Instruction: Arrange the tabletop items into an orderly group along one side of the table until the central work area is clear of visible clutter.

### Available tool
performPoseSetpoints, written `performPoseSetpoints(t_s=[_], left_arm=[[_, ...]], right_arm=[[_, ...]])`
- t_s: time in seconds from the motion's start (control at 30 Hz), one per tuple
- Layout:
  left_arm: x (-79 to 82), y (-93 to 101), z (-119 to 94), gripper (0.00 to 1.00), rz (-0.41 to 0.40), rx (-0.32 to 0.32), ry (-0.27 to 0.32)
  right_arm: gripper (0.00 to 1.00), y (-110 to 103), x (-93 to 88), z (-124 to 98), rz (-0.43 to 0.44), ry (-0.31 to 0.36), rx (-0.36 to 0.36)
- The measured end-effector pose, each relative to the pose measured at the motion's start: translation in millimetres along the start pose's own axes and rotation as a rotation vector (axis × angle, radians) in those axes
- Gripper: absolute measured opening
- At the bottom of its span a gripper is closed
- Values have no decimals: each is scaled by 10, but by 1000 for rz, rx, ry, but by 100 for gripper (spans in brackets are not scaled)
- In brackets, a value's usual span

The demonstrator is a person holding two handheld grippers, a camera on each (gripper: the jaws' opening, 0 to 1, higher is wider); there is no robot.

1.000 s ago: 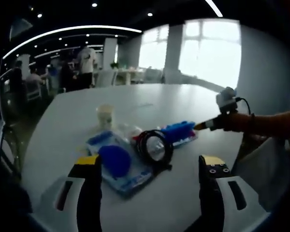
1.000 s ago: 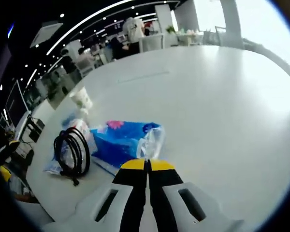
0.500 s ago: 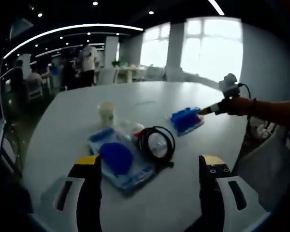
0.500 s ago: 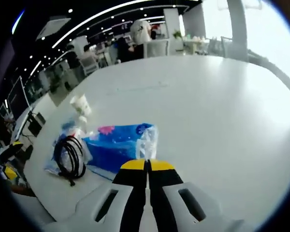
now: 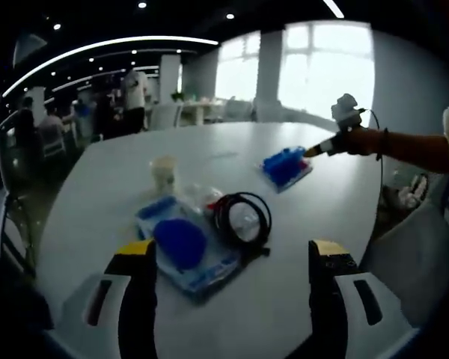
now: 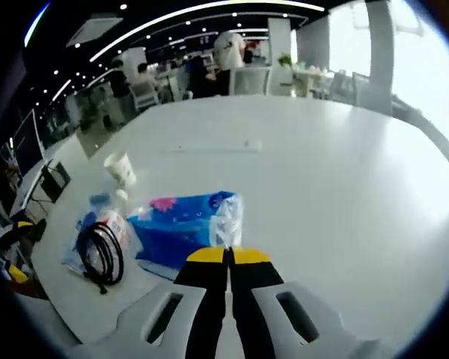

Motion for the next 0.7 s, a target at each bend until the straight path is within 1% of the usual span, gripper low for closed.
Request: performPoseSetpoints(t_s=[0.13, 0.23, 0.33, 0.5, 0.7], left_arm=[[16, -2, 17, 81, -3, -4, 3], [11, -2, 22, 81, -1, -6, 1], [-21, -3, 26, 81, -9, -10, -13], [-15, -11, 44, 80, -6, -9, -15], [-33, -28, 53, 81, -3, -2, -25]], right_arm=[[1, 37, 63, 63, 7, 6, 6], [1, 67, 138, 109, 25, 32, 31], [1, 126, 206, 164, 33, 40, 35], [1, 258, 317, 230, 5, 30, 26], [1, 440, 445, 249, -18, 24, 8]])
Point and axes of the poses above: the point that each gripper's makers call its tool centre point, and the gripper's own axes: z roughly forward along the fingers, y roughly to its right, x roughly out of its top, the point moved 6 cm from there along -z, roughly backward along the fingers, and after that the axes turned 8 degrees about x, right-handed, at the moved point
